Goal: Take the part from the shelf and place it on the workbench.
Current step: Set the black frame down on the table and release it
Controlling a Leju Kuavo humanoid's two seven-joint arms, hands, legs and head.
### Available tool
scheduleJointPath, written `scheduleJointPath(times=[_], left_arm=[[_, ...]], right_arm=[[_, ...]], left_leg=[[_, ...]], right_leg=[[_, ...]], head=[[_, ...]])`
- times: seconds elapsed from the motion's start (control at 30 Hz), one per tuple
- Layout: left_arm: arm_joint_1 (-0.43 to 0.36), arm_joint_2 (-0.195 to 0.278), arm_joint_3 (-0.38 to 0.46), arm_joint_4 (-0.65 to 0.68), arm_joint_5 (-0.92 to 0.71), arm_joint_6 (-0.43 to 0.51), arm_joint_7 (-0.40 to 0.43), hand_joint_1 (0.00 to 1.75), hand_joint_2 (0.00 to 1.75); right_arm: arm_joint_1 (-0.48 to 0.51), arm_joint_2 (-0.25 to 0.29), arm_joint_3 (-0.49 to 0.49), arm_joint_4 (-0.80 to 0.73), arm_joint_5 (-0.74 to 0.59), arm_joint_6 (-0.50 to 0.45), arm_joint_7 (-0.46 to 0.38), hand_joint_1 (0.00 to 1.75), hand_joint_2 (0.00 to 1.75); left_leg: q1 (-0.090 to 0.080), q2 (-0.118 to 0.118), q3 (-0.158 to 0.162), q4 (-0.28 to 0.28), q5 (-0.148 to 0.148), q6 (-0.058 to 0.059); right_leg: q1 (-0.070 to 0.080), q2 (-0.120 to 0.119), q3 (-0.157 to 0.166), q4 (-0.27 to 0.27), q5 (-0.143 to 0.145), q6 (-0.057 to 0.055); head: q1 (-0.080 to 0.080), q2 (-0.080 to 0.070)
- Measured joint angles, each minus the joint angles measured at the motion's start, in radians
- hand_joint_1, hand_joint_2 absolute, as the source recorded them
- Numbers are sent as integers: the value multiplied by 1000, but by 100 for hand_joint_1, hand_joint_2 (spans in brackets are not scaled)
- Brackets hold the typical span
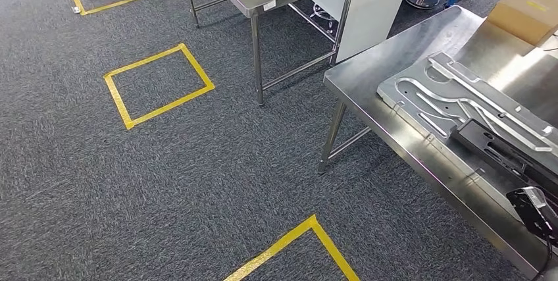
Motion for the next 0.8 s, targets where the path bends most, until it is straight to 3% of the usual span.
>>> scheduleJointPath(times=[0.07, 0.13, 0.2, 0.23, 0.3, 0.37, 0.4, 0.43, 0.47, 0.53, 0.6, 0.7, 0.73, 0.77, 0.8], left_arm=[[0, 0, 0, 0, -1, 0, 5, 0, 0], [1, 0, 0, 0, -1, -5, 10, 0, 0], [2, 0, 0, 0, -1, -12, 13, 0, 0], [3, 1, 0, 0, -1, -15, 14, 0, 0], [4, 0, 0, 0, -1, -20, 15, 0, 0], [5, 0, 0, 0, -3, -23, 15, 0, 0], [5, -1, 0, 0, -4, -24, 14, 0, 0], [5, -2, 0, 0, -6, -25, 14, 0, 0], [5, -2, 0, 0, -6, -26, 13, 0, 0], [2, -2, 0, 0, -9, -26, 12, 0, 0], [-1, -2, 0, 0, -10, -26, 9, 0, 0], [-2, -2, 0, 0, -11, -26, 7, 0, 0], [-2, -3, 0, 1, -11, -26, 7, 0, 0], [-1, -3, 0, 1, -11, -26, 7, 0, 0], [-1, -4, 0, 1, -11, -26, 7, 0, 0]], right_arm=[[-2, -14, -13, -14, -17, 18, -1, 0, 0], [-3, -34, -27, -32, -41, 48, -1, 0, 0], [-4, -62, -44, -53, -65, 79, 0, 0, 0], [-5, -75, -52, -62, -75, 91, 0, 0, 0], [-7, -96, -66, -80, -88, 104, -1, 0, 0], [-5, -108, -78, -96, -96, 110, -4, 0, 0], [-4, -111, -84, -103, -99, 111, -6, 0, 0], [-2, -114, -90, -108, -100, 111, -7, 0, 0], [-1, -115, -95, -111, -100, 111, -8, 0, 0], [2, -120, -103, -114, -100, 111, -11, 0, 0], [4, -124, -112, -115, -99, 111, -15, 0, 0], [10, -127, -118, -114, -97, 111, -19, 0, 0], [14, -127, -119, -113, -97, 112, -19, 0, 0], [17, -127, -121, -112, -97, 112, -19, 0, 0], [19, -127, -121, -111, -97, 112, -19, 0, 0]], left_leg=[[-2, -1, -10, 21, -7, -12], [-6, -3, -16, 34, -9, -21], [-6, -5, -24, 44, -13, -32], [-4, -11, -32, 59, -30, -38], [1, -27, -63, 142, -106, -49], [6, -37, -96, 264, -188, -52], [7, -38, -99, 301, -205, -50], [8, -39, -84, 304, -202, -46], [8, -39, -50, 270, -182, -40], [5, -45, 53, 130, -145, -23], [-2, -50, 122, 22, -134, -16], [-12, -48, 121, -16, -108, -10], [-13, -45, 113, -24, -92, -2], [-12, -42, 103, -32, -75, 5], [-11, -38, 89, -37, -59, 10]], right_leg=[[1, -5, 46, -85, 36, -6], [6, -1, 45, -88, 38, -25], [2, 2, 36, -90, 39, -43], [0, 3, 29, -90, 44, -50], [3, 5, 12, -91, 59, -63], [9, 10, -10, -90, 75, -68], [12, 12, -21, -90, 83, -68], [16, 15, -33, -89, 92, -68], [19, 18, -44, -89, 102, -68], [24, 23, -62, -89, 120, -65], [24, 26, -68, -94, 139, -55], [15, 27, -69, -111, 168, -33], [13, 26, -74, -108, 158, -28], [13, 25, -82, -89, 125, -26], [12, 22, -93, -47, 72, -26]], head=[[0, 0], [-2, 0], [-2, 0], [-3, 0], [-3, 0], [-3, 0], [-3, 0], [-3, 0], [-3, 0], [-2, 0], [-2, 0], [-6, 0], [-7, 0], [-6, 0], [-5, 0]])
